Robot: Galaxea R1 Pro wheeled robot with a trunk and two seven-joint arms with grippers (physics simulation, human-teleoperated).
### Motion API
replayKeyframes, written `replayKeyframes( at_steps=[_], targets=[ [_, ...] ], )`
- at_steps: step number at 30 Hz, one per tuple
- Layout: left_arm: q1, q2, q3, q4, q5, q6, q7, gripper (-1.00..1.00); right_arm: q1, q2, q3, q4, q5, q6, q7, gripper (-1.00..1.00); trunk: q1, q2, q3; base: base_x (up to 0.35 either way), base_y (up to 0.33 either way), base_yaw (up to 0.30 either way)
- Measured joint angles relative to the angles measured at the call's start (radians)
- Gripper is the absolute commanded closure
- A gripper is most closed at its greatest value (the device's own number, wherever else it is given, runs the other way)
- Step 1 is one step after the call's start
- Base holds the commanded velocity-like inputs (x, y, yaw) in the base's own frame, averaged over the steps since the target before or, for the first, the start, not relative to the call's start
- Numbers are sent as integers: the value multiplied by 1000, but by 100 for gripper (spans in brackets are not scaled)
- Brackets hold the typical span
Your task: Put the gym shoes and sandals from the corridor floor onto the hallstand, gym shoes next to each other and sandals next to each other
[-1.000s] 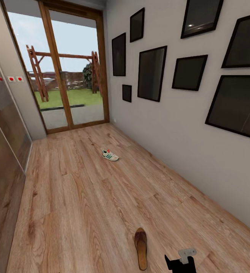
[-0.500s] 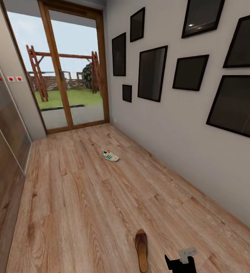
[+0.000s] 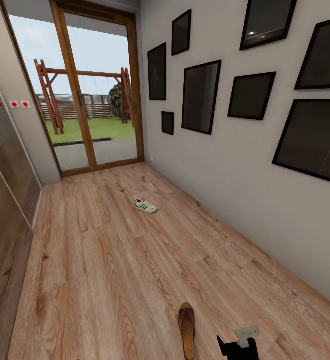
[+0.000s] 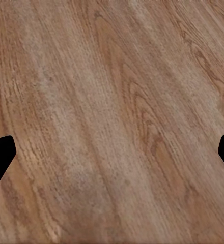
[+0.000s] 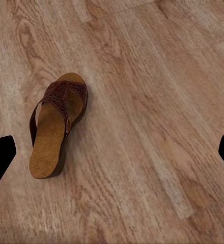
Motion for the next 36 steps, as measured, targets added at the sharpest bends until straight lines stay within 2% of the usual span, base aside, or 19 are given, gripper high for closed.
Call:
replayKeyframes(
  at_steps=[36],
  targets=[
    [0,0,0,0,0,0,0,-100,0,0,0,0,0,0,0,-100,0,0,0,-19,7,0]
  ],
)
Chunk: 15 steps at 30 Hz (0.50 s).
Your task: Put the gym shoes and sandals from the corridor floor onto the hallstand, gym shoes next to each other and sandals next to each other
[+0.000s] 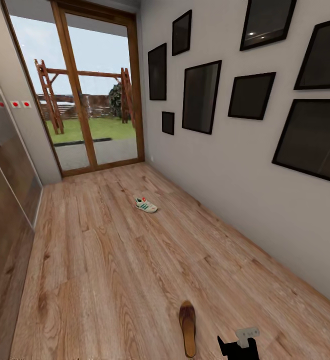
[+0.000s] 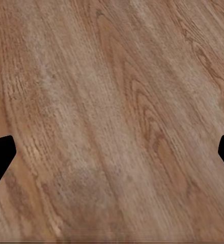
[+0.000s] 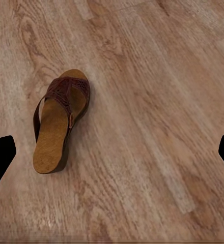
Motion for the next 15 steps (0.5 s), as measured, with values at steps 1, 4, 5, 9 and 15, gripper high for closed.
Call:
replayKeyframes(
  at_steps=[1,4,5,9,15],
  targets=[
    [0,0,0,0,0,0,0,-100,0,0,0,0,0,0,0,-100,0,0,0,-162,33,0],
    [0,0,0,0,0,0,0,-100,0,0,0,0,0,0,0,-100,0,0,0,-215,56,0],
    [0,0,0,0,0,0,0,-100,0,0,0,0,0,0,0,-100,0,0,0,-251,73,0],
    [0,0,0,0,0,0,0,-100,0,0,0,0,0,0,0,-100,0,0,0,-219,69,0],
    [0,0,0,0,0,0,0,-100,0,0,0,0,0,0,0,-100,0,0,0,-82,27,0]
  ],
)
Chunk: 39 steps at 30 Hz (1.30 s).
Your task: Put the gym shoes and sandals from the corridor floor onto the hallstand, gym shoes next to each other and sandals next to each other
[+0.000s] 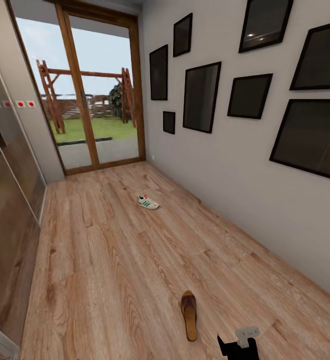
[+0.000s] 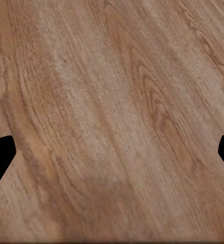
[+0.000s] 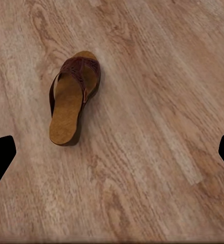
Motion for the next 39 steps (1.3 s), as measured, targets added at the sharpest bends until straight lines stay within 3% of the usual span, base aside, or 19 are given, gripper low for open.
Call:
replayKeyframes(
  at_steps=[15,19,23,25,29,30,32,37,38,39],
  targets=[
    [-4,-1,-9,-4,-8,1,-1,-100,0,3,0,-4,0,0,-1,-100,0,0,0,-8,3,0],
    [-14,-2,-12,-7,-10,11,-2,-100,-1,7,0,-20,0,3,-1,-100,0,0,0,0,0,0],
    [-59,-4,-30,-25,-13,25,-3,-100,-1,10,0,-85,2,18,-2,-100,0,0,0,0,0,0],
    [-167,-3,-65,-41,-15,85,-3,-100,-2,13,0,-197,1,113,-3,-100,0,0,0,0,0,0],
    [-254,-6,-114,-49,-17,202,-2,-100,-2,19,1,-325,0,305,-3,-100,0,0,0,0,0,0],
    [-304,-8,-144,-51,-18,265,-2,-100,-3,24,1,-399,-1,423,-5,-100,0,0,0,0,0,0],
    [-359,-10,-173,-52,-21,314,-2,-100,-7,31,1,-468,-1,516,-7,-100,0,0,0,0,0,0],
    [-435,-13,-220,-52,-32,363,0,-100,-18,55,1,-576,0,628,-8,-100,0,0,0,0,0,0],
    [-477,-15,-251,-51,-38,399,1,-100,-25,78,2,-648,-1,671,-7,-100,0,0,0,0,0,0],
    [-485,-16,-255,-51,-40,407,1,-100,-26,82,2,-662,0,677,-7,-100,0,0,0,0,0,0]
  ],
)
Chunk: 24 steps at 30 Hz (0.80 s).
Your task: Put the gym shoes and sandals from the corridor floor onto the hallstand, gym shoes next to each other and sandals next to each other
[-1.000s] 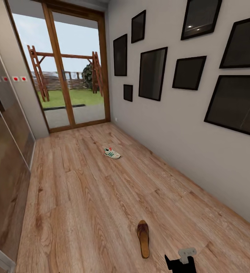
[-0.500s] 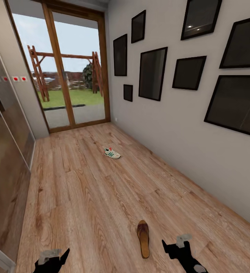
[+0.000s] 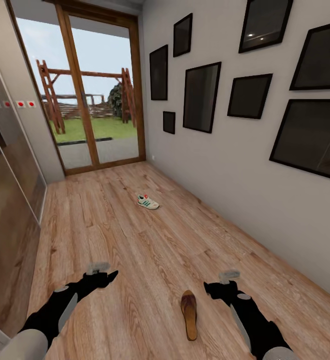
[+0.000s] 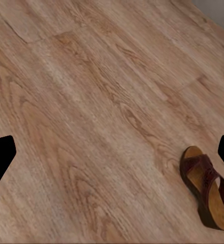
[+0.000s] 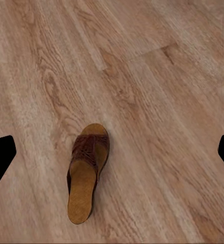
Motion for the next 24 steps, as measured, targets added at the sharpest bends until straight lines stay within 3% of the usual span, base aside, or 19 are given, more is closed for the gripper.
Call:
replayKeyframes(
  at_steps=[6,11,17,18,24],
  targets=[
    [-13,2,-17,1,-5,21,-2,-100,-2,12,3,-17,1,14,1,-100,0,0,0,0,0,0],
    [-5,12,-22,1,-5,9,-4,-100,-3,14,2,91,2,13,4,-100,0,0,0,0,0,0],
    [-6,6,-23,0,-5,-5,-8,-100,-3,13,0,120,2,12,3,-100,0,0,0,0,0,0],
    [-7,4,-45,-12,-4,-8,-10,-100,-3,13,-2,122,1,11,2,-100,0,0,0,0,0,0],
    [-8,2,-94,-44,-3,-8,-12,-100,-3,13,-4,122,1,10,1,-100,0,0,0,0,0,0]
  ],
)
